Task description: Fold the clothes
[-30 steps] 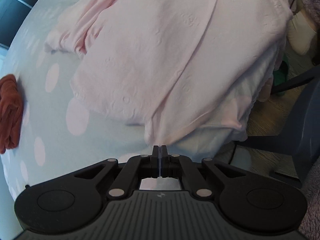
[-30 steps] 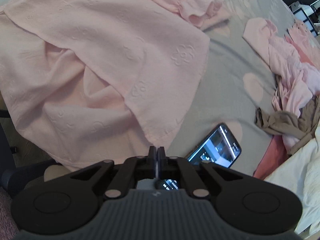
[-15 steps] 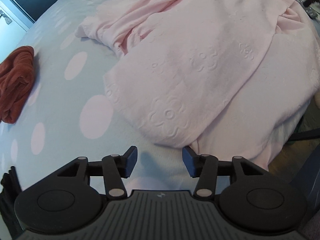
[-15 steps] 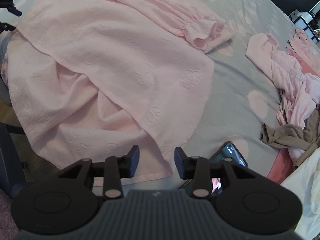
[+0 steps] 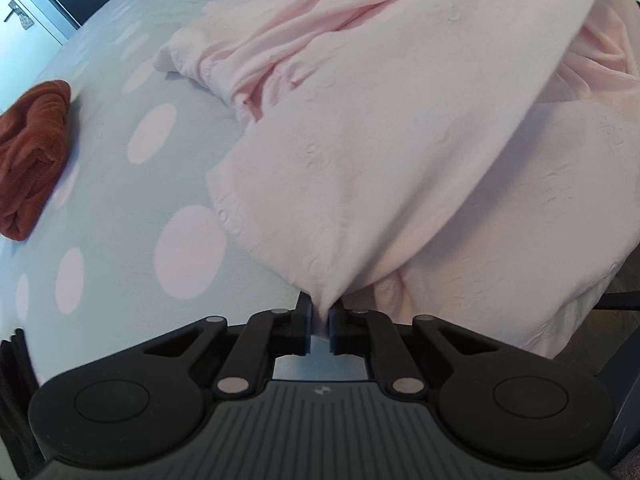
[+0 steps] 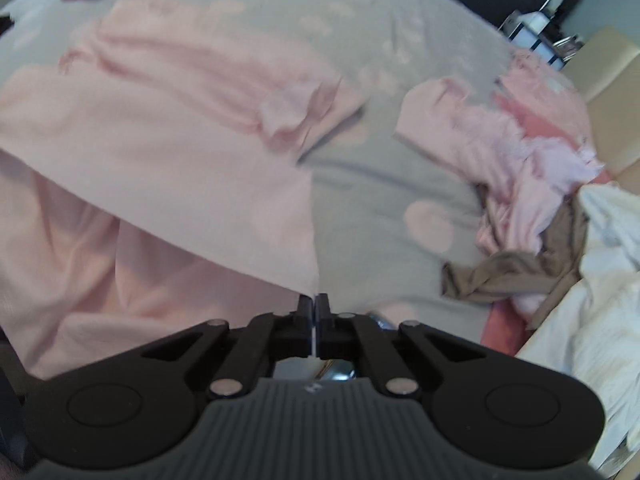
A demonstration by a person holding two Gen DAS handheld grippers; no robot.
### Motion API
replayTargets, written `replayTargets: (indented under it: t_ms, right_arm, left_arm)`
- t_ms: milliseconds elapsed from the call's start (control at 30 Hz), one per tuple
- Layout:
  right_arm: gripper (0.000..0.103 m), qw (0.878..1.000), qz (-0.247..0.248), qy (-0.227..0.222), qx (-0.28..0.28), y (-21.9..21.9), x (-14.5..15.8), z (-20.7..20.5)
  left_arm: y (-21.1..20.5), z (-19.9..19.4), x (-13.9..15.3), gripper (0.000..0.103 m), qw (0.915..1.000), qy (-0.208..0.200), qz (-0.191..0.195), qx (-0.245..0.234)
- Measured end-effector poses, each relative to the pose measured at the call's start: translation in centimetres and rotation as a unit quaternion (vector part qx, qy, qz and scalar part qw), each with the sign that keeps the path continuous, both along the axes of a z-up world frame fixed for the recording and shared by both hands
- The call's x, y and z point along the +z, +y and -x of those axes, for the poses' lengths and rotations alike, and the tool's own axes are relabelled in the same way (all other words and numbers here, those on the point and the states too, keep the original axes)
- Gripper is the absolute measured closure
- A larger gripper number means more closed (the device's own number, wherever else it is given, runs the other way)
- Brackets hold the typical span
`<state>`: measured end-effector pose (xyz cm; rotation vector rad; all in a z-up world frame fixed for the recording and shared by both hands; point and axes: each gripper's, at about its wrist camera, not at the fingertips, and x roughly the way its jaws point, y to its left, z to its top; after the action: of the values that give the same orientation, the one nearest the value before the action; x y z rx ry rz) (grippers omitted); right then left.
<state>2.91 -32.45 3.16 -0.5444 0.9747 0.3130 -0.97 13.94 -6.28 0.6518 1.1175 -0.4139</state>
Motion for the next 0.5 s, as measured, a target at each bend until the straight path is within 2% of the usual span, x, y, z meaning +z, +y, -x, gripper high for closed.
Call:
replayTargets:
  t_ms: [167,367,500]
  right_arm:
    - [0.101,0.998,0.014,-0.056,0.011,0.7,3.3,-0.7]
    - [0.102,0.995,0.017,-0.097,0.0,1.4,5.5,-3.0]
    - [0.102,0.993,0.025,-0.113,-0.01,1.9,6.2,-5.5]
  left_arm:
    - [1.3,-1.1,4.4,0.098,0.9985,-0.048,0.0,0.027]
    - [1.6,-5.0,9.1,0.099,0.9932,-0.112,0.001,0.033]
    - [1.2,-8.3,11.6,0.099,0.9895,-0.139,0.01,0.037]
